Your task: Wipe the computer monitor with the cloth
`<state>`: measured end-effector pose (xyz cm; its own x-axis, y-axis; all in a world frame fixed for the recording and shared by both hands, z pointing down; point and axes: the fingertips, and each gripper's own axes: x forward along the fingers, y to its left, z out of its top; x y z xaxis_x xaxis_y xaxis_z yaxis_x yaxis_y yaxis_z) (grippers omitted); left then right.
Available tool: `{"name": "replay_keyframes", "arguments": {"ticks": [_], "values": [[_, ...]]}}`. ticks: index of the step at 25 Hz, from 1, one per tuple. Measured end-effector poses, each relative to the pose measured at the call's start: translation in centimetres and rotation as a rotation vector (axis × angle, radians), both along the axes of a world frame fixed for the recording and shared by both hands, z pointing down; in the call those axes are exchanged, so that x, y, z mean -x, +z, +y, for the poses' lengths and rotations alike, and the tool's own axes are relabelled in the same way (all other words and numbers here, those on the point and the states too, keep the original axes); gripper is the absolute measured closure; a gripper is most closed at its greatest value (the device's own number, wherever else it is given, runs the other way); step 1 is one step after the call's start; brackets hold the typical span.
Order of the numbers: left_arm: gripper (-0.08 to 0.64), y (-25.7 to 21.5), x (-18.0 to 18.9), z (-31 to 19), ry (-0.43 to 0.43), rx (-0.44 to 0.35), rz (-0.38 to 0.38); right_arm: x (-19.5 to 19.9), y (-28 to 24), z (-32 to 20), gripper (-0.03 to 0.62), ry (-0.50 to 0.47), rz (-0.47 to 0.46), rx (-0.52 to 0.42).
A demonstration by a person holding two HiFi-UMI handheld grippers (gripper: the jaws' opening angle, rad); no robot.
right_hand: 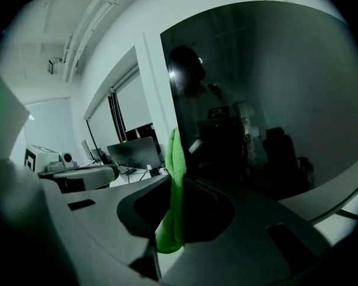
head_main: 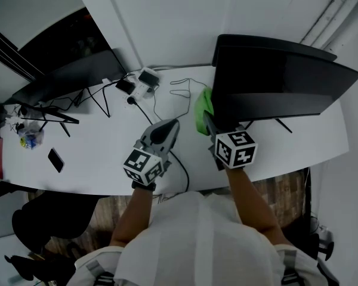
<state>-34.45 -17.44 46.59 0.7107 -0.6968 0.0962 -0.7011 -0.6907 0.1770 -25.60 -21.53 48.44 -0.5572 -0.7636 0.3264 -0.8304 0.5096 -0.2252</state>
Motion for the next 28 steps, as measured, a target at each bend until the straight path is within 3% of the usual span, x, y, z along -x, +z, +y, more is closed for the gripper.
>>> {"name": "replay_keyframes", "arguments": {"ticks": [28], "values": [[0.541, 0.1, 0.1, 0.2, 0.006, 0.003, -0.011, -0.5, 8.8, 2.0, 0.546, -0.034, 0.142, 0.163]]}}
